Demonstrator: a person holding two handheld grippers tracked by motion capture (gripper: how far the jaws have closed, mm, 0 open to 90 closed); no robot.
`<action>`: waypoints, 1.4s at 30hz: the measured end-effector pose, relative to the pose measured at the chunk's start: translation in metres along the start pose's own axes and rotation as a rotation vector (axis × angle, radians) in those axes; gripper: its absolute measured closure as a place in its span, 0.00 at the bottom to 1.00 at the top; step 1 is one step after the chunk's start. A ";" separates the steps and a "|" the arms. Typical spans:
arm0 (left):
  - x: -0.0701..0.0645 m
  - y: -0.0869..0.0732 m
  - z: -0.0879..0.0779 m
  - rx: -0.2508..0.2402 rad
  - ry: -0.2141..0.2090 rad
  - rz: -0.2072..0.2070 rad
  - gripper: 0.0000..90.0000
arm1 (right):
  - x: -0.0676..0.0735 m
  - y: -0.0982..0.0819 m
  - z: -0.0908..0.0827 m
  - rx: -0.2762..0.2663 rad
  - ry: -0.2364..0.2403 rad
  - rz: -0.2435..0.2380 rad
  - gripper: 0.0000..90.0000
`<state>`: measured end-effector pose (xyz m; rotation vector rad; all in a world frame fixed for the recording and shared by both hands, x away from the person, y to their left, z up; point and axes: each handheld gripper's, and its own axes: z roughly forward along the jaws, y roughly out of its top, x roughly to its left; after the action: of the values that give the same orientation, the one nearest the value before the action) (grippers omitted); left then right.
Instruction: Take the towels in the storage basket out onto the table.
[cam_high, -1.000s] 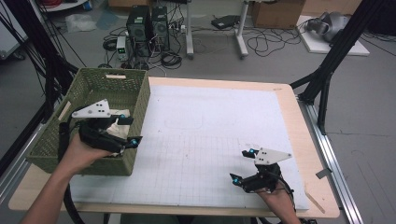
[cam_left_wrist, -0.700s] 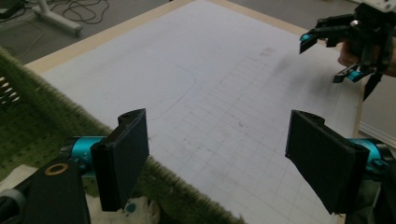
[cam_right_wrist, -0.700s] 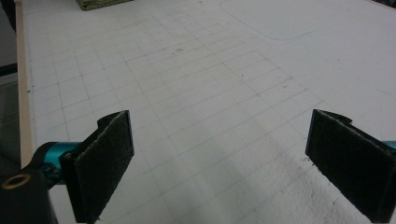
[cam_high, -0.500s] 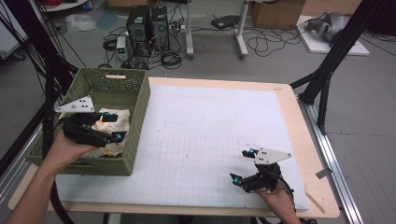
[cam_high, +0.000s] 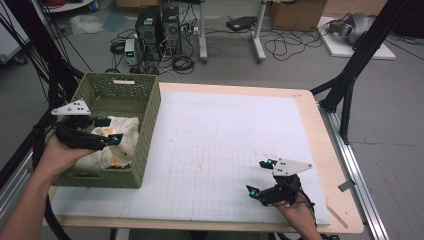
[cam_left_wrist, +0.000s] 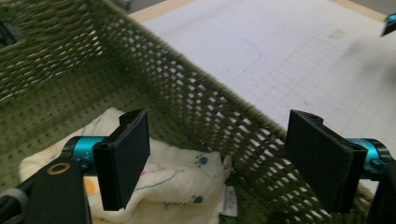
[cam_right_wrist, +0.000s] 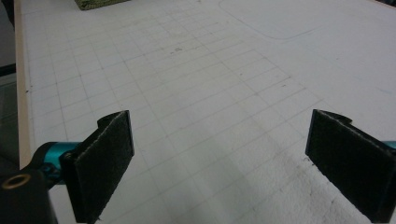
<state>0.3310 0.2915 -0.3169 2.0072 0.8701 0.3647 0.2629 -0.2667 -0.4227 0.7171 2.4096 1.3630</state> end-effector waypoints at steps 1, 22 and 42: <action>0.002 -0.001 0.000 0.008 0.010 -0.002 0.25 | 0.000 0.000 0.000 0.000 -0.001 0.006 0.08; 0.034 -0.018 0.003 0.113 0.206 -0.115 0.27 | 0.000 0.000 0.000 -0.004 -0.001 0.004 0.08; 0.051 -0.031 0.022 0.230 0.321 -0.239 0.24 | 0.000 0.000 0.000 -0.004 0.005 0.000 0.08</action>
<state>0.3663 0.3247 -0.3586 2.0528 1.3937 0.4751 0.2633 -0.2669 -0.4227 0.7135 2.4102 1.3709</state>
